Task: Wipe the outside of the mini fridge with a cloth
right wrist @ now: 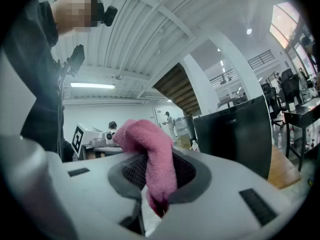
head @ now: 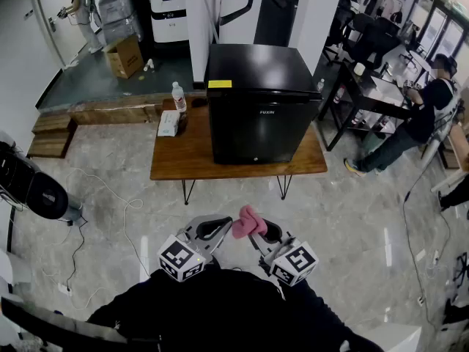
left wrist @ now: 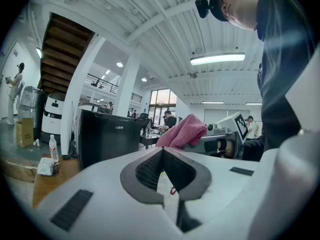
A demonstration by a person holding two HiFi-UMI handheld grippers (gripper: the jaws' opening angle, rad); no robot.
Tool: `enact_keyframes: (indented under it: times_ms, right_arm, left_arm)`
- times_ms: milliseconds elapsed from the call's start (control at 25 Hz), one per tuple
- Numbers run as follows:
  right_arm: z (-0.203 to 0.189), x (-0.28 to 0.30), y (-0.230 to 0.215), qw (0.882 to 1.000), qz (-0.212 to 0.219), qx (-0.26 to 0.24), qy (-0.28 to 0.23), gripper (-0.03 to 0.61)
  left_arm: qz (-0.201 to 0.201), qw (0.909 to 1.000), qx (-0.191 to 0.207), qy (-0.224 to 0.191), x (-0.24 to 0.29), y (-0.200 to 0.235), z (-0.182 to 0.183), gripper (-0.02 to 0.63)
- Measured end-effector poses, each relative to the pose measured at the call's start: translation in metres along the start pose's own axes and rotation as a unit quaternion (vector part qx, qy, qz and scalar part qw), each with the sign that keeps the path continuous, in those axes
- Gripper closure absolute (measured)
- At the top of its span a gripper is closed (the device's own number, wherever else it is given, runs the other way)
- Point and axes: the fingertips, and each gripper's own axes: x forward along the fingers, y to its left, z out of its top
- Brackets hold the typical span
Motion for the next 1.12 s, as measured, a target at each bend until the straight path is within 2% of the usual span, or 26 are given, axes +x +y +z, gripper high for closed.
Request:
enact_keyframes:
  times_ms: [560, 800, 1120]
  right_arm:
    - [-0.007, -0.009, 0.007, 1.000, -0.021, -0.006, 0.002, 0.505]
    - [-0.002, -0.007, 0.007, 1.000, -0.019, -0.016, 0.004, 0.505]
    - [-0.001, 0.025, -0.019, 0.999, -0.020, -0.026, 0.011, 0.499]
  left_arm:
    - [0.005, 1.0000, -0.002, -0.005, -0.018, -0.006, -0.007, 0.607]
    - [0.014, 0.9999, 0.002, -0.008, -0.017, 0.000, 0.003, 0.607]
    - [0.033, 0.9994, 0.003, -0.008, -0.008, 0.043, 0.008, 0.607]
